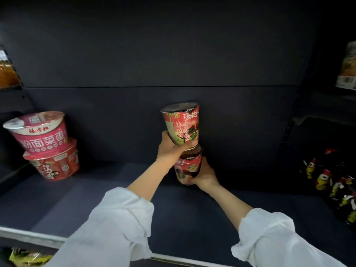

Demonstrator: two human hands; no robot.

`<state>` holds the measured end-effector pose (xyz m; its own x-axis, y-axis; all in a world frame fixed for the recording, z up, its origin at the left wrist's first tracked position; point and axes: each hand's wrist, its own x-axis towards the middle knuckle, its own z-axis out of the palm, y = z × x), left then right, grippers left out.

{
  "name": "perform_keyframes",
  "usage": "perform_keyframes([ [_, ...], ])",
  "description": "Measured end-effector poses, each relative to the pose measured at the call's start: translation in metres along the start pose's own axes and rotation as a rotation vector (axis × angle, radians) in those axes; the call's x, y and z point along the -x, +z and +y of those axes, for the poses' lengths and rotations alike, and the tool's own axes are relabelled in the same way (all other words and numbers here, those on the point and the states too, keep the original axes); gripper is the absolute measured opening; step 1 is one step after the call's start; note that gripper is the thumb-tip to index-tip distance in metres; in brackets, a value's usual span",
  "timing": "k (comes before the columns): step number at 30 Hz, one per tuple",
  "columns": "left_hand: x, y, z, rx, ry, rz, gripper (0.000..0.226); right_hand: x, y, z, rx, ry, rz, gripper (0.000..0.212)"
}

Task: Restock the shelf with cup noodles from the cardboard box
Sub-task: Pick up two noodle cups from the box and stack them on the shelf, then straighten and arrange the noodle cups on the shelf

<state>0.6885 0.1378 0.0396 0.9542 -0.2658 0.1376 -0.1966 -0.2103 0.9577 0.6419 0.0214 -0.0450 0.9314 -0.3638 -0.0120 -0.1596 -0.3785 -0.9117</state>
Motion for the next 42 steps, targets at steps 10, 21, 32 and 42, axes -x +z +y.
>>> perform_keyframes([
  [10,-0.006,0.002,-0.019,-0.191,-0.047,-0.120,0.106,-0.001,-0.001,-0.001,0.119,0.110,-0.063,0.090],
  [21,0.045,0.007,0.005,-0.315,-0.159,0.070,0.092,0.034,-0.036,-0.034,0.131,0.055,-0.050,0.065],
  [32,0.180,0.000,0.050,-0.348,0.290,0.034,0.018,0.187,-0.092,-0.071,0.115,-0.197,0.083,0.030],
  [42,0.355,0.066,0.069,-0.354,0.459,-0.137,0.013,0.395,-0.167,-0.021,0.352,-0.164,0.348,0.017],
])
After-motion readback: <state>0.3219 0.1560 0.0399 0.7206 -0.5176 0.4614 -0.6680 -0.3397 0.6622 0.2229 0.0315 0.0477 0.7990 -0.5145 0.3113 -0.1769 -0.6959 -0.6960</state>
